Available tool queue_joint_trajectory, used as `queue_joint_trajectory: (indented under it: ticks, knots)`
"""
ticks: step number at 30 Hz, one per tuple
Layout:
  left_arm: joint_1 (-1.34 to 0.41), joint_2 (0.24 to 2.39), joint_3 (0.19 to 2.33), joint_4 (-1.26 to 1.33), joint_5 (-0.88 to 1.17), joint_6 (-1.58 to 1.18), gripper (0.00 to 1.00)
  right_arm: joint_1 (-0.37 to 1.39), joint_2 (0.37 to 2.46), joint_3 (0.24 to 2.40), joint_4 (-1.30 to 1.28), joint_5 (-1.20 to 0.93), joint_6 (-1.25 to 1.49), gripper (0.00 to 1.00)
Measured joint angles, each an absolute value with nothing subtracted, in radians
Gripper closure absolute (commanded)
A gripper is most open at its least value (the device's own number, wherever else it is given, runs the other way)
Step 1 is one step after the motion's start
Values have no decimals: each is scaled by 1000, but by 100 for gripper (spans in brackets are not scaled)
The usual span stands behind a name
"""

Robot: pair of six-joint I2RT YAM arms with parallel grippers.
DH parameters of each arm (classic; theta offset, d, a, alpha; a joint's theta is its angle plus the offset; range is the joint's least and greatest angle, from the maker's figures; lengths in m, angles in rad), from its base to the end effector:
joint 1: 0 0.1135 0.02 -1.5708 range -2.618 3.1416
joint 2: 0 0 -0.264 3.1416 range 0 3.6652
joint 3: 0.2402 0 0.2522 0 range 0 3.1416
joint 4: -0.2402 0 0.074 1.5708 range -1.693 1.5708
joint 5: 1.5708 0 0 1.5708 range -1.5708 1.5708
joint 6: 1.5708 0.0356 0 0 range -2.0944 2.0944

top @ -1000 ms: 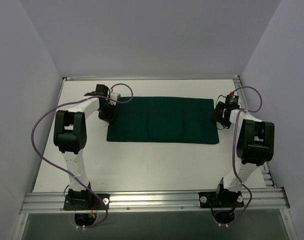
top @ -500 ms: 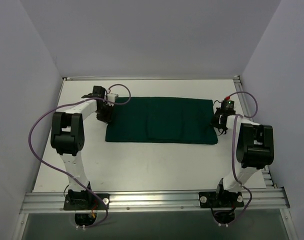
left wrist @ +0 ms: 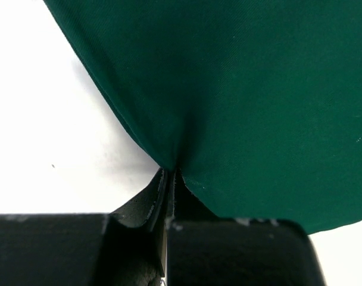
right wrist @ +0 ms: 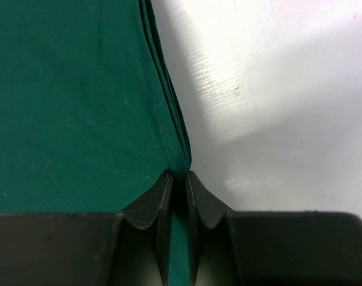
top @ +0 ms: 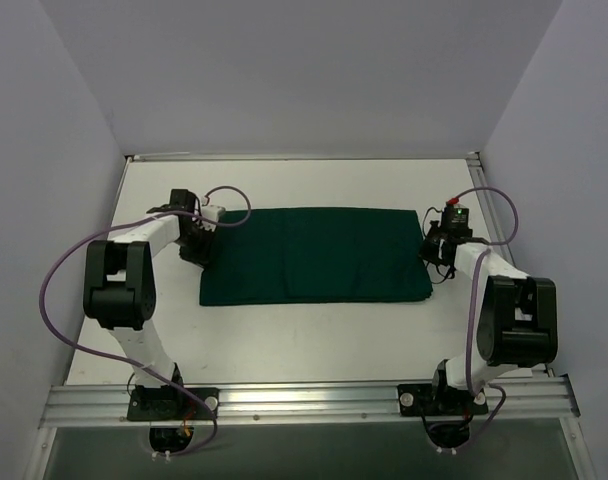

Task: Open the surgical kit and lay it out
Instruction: Open the surgical kit at the center of the board.

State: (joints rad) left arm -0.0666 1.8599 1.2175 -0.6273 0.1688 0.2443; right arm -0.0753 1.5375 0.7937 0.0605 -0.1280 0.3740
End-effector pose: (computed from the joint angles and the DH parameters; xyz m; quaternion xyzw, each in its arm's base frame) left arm 0.3585 -0.0299 0.1636 0.1650 0.9713 -0.0698 0.1563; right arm 0.3163 -0.0193 0.1866 0.1740 0.8848 0.1209 0.4151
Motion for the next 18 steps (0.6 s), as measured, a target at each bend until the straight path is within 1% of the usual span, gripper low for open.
queue_joint_trajectory:
  ticks: [1, 2, 3, 4, 5, 7, 8, 11, 14, 15, 17, 18]
  knots:
    - [-64, 1850, 1206, -633, 169, 250, 97, -72, 1528, 790, 55, -129, 375, 90]
    - [-62, 1843, 1198, -643, 169, 258, 98, -70, 1520, 787, 51, -129, 375, 82]
    - [-61, 1840, 1195, -652, 168, 266, 93, -67, 1514, 783, 46, -129, 378, 73]
    - [-60, 1839, 1194, -659, 168, 274, 68, -65, 1507, 779, 36, -124, 378, 66]
    - [-59, 1837, 1194, -666, 167, 284, 54, -65, 1500, 775, 27, -119, 376, 59]
    - [-53, 1833, 1194, -686, 156, 297, 37, -65, 1478, 771, 2, -111, 375, 55]
    - [-50, 1829, 1194, -694, 153, 302, 35, -64, 1463, 770, -11, -105, 377, 52]
    - [-47, 1798, 1194, -714, 161, 303, 31, -49, 1401, 770, -46, -76, 379, 52]
    - [-74, 1723, 1201, -734, 183, 322, 29, -16, 1327, 774, -80, -60, 382, 51]
    - [-101, 1692, 1209, -738, 182, 329, 29, -1, 1304, 774, -87, -60, 384, 51]
    - [-184, 1630, 1234, -737, 184, 353, 20, 28, 1260, 774, -96, -72, 390, 51]
    - [-245, 1599, 1244, -728, 179, 366, 20, 41, 1240, 774, -97, -84, 393, 51]
